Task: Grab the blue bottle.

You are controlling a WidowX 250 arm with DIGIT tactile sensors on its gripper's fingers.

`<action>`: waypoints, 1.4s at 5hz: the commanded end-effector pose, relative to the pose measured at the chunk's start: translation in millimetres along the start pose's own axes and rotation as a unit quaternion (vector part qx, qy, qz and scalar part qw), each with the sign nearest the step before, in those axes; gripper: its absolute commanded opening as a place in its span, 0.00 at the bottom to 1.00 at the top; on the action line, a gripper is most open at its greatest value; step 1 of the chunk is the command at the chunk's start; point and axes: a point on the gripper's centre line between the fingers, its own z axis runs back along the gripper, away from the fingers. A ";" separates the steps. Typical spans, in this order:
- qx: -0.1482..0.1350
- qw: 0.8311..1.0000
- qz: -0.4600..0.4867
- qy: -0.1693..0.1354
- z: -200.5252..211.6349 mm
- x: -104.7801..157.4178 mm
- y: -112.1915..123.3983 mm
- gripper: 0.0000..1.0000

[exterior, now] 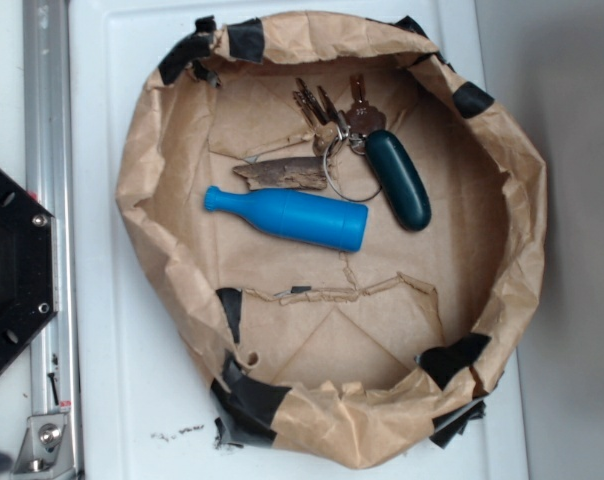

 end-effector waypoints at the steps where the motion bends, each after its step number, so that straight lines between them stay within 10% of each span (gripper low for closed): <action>1: 0.000 1.000 0.000 0.000 0.0 0.0 0.0 1.00; 2: 0.037 0.999 -0.003 -0.019 -39.4 46.4 16.9 1.00; 4: -0.010 0.994 -0.094 -0.045 -127.6 112.4 35.7 1.00; 7: -0.062 0.948 -0.307 0.062 -240.4 136.8 -12.0 1.00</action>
